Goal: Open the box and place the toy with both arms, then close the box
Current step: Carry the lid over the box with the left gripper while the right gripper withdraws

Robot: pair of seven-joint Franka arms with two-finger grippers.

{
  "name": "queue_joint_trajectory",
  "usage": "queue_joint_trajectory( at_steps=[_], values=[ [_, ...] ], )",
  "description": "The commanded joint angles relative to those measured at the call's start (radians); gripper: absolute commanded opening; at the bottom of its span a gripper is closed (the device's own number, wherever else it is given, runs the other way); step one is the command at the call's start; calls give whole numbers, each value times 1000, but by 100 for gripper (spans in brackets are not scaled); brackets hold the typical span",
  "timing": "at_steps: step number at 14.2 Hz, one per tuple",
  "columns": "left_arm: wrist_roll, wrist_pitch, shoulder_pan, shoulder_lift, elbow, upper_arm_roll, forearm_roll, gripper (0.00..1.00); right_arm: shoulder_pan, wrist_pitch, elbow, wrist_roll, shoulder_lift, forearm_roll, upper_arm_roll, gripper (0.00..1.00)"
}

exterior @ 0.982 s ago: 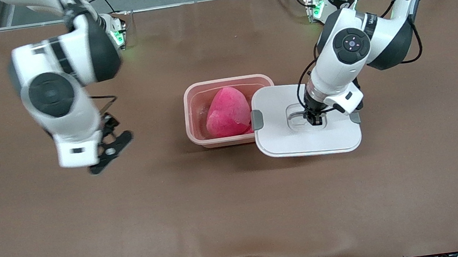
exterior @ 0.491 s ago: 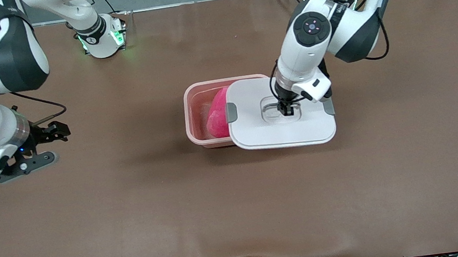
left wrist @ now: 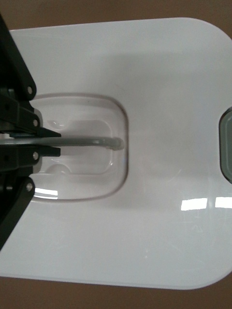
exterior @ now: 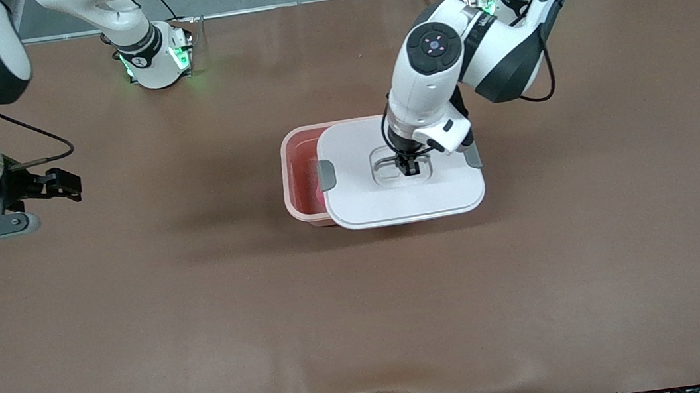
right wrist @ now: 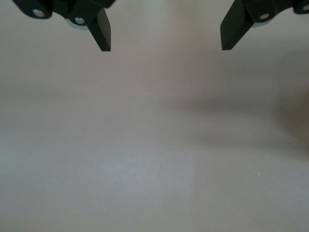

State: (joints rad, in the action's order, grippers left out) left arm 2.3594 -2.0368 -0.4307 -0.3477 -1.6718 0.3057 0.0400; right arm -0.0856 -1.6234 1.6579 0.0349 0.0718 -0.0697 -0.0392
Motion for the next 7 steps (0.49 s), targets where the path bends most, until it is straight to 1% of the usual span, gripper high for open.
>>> queue_joint_trajectory(
  at_steps=[1, 3, 5, 7],
  values=[
    [125, 32, -59, -56, 64, -4, 111, 0, 56, -7, 40, -18, -49, 68, 18, 100],
    [190, 33, -82, -102, 124, -3, 127, 0, 56, 13, 39, -26, -70, 68, 18, 100],
    [211, 33, -109, -120, 132, -3, 127, 0, 56, 43, 25, -56, -84, 68, 19, 100],
    [239, 33, -125, -128, 132, -4, 126, 0, 55, 80, -24, -56, -81, 67, 16, 100]
  ],
)
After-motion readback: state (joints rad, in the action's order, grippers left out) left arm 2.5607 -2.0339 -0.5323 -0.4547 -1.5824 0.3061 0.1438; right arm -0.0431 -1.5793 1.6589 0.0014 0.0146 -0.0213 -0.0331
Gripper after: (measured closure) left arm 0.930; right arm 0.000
